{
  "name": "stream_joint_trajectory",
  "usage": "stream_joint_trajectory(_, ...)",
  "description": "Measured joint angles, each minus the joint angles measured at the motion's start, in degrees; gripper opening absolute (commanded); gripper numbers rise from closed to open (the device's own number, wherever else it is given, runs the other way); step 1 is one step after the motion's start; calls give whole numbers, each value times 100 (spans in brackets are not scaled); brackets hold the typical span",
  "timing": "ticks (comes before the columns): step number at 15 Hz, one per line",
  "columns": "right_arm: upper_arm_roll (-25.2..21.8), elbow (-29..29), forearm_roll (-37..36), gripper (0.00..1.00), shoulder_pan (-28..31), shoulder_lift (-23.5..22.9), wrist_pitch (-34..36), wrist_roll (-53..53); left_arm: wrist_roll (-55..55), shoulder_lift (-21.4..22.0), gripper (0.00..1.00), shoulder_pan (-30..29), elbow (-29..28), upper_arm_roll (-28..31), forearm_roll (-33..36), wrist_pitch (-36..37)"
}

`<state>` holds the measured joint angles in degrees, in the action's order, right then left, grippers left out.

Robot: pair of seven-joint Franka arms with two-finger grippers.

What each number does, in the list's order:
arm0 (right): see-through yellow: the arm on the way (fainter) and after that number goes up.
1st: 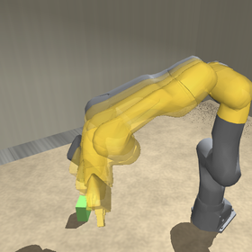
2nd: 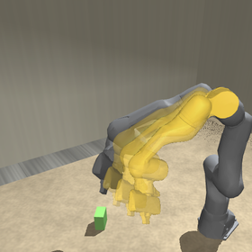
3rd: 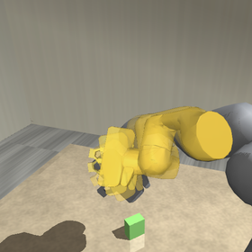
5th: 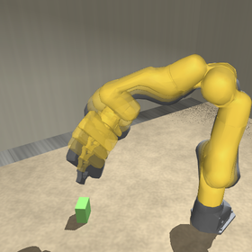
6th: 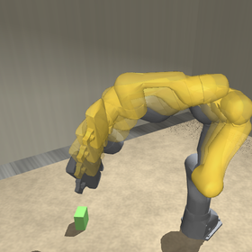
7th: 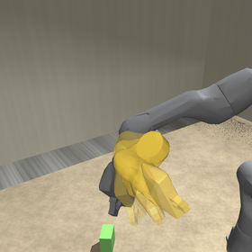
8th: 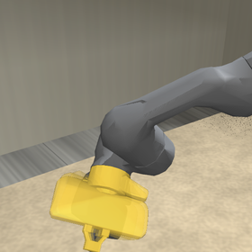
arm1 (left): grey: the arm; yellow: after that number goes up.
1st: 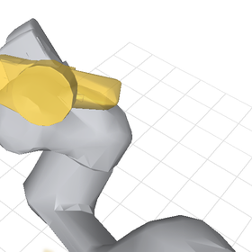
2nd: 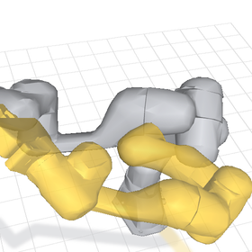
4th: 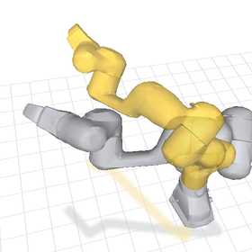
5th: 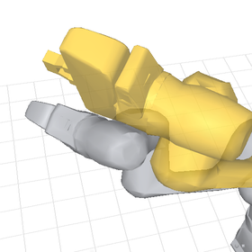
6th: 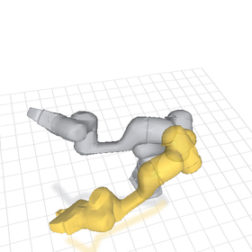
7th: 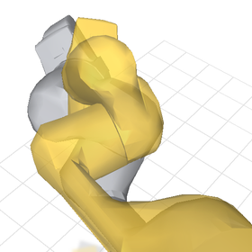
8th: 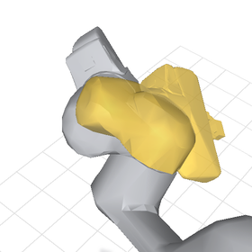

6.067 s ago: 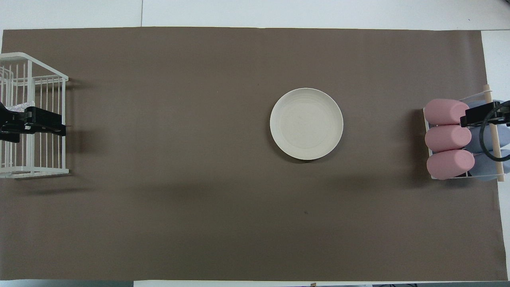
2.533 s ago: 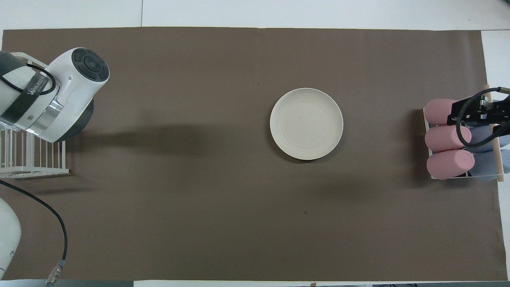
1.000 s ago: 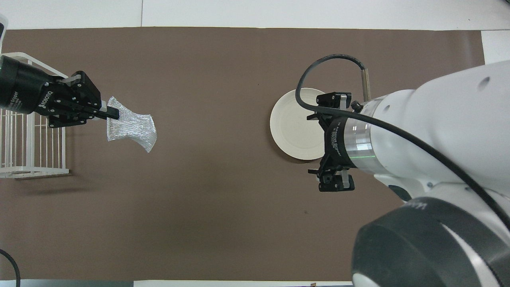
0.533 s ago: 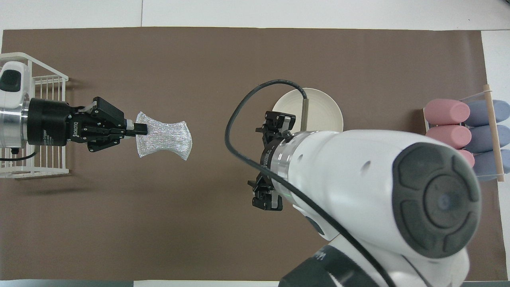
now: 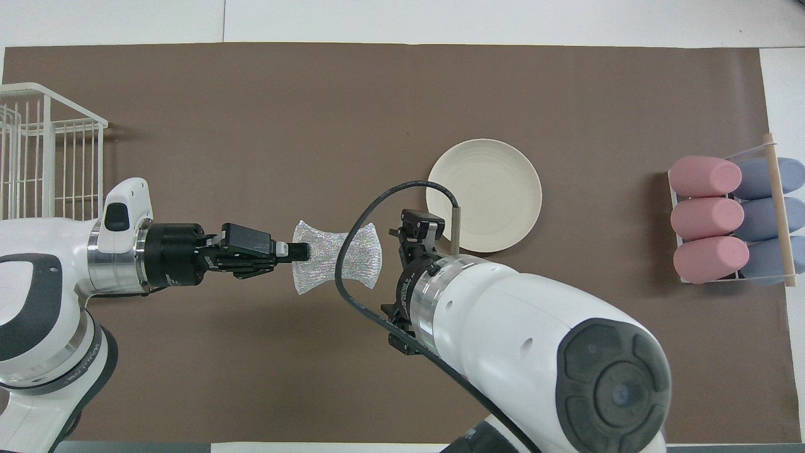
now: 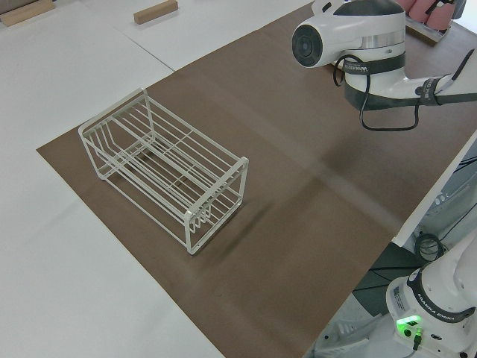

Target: Wipe plate with sponge

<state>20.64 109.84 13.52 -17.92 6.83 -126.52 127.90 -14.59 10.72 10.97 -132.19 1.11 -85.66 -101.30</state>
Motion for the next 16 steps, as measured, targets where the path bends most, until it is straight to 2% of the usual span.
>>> stream_joint_trajectory(3,2,25,0,100,-187,-176,-245,40,-161,-1,0,131,-60,-6,-293,1)
stream_joint_trajectory(4,3,26,0,96,-242,-224,-268,40,-187,-4,0,168,-70,-6,-315,1)
stream_joint_trajectory(6,4,26,0,79,-315,-273,-288,40,-236,-7,0,199,-89,-5,-329,1)
stream_joint_trajectory(7,3,26,0,61,-321,-277,-289,40,-241,-7,0,203,-92,-4,-330,5)
stream_joint_trajectory(8,0,26,0,37,-321,-277,-290,40,-242,-7,0,204,-92,-4,-330,15)
stream_joint_trajectory(9,-4,26,0,17,-321,-277,-297,21,-243,-7,0,204,-93,-4,-330,29)
stream_joint_trajectory(11,-15,27,0,1,-320,-282,-349,-60,-246,-7,0,205,-97,-4,-330,77)
stream_joint_trajectory(16,-27,29,0,0,-291,-311,-523,-180,-254,-8,0,208,-104,-3,-316,128)
